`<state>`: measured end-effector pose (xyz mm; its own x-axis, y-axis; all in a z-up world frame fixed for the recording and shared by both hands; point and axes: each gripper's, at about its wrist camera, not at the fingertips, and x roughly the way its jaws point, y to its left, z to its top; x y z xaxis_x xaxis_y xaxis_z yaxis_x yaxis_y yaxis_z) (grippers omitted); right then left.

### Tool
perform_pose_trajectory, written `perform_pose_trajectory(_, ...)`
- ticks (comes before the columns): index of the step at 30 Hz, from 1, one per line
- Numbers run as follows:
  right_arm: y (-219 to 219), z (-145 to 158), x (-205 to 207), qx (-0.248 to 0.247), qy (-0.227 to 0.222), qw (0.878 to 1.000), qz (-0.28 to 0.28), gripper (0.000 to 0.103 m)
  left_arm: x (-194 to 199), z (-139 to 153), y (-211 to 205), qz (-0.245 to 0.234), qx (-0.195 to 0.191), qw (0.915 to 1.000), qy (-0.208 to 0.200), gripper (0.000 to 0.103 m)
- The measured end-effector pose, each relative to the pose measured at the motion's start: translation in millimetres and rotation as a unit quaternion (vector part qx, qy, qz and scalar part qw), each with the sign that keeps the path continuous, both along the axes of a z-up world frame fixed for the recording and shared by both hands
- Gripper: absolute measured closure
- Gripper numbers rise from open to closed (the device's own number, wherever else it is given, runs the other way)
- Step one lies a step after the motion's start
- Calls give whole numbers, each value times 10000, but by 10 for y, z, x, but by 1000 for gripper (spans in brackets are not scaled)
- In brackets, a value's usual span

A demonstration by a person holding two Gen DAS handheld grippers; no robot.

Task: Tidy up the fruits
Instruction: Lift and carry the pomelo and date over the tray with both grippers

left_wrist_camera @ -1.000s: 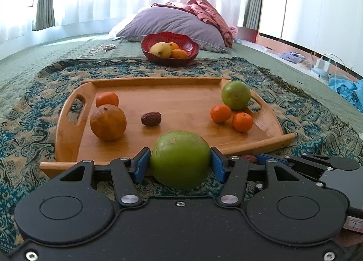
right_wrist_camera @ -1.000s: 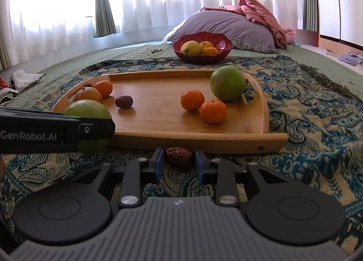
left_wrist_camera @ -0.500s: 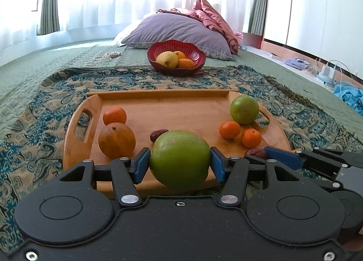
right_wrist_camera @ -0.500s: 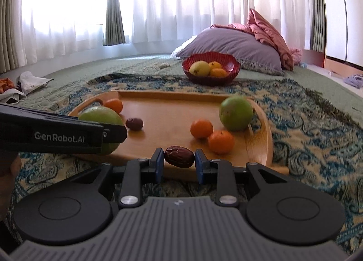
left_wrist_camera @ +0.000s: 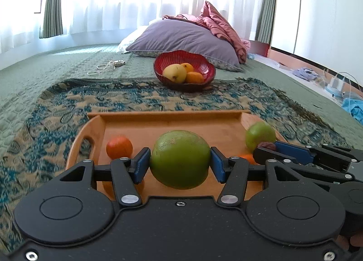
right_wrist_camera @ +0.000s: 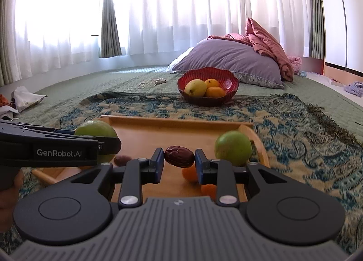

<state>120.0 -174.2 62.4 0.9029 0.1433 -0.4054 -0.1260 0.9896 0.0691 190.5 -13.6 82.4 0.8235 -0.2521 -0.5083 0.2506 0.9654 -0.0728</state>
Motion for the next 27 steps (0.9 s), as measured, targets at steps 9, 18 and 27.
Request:
perform_pose_trajectory(9,-9,28,510,-172,220,9996,28,69,540,53,-33,-9,121,9998,177,49)
perform_pose_trajectory(18,4,-78,919,-177,579,9982,-30,69,917,-61,-63,62,254,9989,401,49)
perform_pose_trajectory(27,9,-212,1079,-66,855,9963,-42,69,1079,-231,-82,217,398,9974,559,49)
